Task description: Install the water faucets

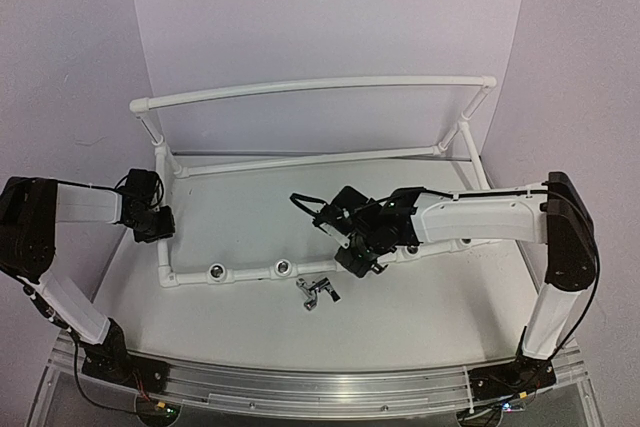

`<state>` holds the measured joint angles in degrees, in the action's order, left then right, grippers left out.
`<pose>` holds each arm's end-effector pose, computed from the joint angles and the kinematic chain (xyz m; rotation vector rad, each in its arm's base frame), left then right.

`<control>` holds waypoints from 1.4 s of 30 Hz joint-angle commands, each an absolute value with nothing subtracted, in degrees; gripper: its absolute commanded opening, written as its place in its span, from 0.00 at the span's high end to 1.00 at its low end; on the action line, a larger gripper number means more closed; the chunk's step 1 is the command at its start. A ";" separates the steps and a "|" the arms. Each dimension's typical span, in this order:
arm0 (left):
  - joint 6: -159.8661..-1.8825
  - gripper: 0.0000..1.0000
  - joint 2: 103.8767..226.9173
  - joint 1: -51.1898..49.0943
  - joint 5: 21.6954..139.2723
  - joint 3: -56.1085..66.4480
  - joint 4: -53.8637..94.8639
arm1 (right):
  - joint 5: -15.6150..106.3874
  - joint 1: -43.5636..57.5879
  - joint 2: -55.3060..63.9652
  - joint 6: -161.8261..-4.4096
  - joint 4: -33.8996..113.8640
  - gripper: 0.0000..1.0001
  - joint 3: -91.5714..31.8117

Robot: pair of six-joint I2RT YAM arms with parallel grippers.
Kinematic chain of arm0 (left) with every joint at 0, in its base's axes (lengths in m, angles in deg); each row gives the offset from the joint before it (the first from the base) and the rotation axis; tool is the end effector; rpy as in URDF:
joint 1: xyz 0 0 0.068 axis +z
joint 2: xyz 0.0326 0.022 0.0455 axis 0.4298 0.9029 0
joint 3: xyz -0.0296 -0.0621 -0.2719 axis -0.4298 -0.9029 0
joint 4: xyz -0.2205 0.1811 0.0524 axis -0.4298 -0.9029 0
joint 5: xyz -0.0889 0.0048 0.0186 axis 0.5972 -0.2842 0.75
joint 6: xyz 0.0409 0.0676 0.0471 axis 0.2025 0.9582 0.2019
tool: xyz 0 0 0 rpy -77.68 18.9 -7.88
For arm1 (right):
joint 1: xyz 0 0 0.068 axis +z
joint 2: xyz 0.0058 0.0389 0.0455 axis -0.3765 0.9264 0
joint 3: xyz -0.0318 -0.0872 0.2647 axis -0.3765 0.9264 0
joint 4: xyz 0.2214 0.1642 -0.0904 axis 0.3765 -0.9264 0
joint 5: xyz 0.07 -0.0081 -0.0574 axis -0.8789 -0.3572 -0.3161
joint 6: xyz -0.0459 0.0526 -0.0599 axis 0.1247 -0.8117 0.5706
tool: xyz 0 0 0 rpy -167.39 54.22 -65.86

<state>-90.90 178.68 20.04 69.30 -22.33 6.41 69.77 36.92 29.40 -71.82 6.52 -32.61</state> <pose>0.3398 -0.0281 0.1073 -0.3789 2.5224 -0.1187 0.2465 0.3646 0.1644 -1.2743 2.2393 -0.0410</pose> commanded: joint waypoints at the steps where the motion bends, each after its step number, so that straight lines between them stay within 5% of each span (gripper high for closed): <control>1: -110.49 1.00 181.41 20.77 74.27 -21.25 6.33 | 60.56 37.97 29.61 -81.85 7.91 1.00 -31.44; 25: -110.79 1.00 181.11 20.77 73.71 -21.47 5.72 | 59.59 37.40 33.94 -96.15 4.13 1.00 -37.48; 28: -110.75 1.00 181.23 20.74 73.72 -21.38 5.74 | 59.10 36.99 33.93 -95.63 4.14 0.91 -37.64; 42: -110.79 1.00 181.48 20.73 73.84 -20.96 5.85 | 58.27 36.82 33.44 -94.55 4.19 0.78 -36.86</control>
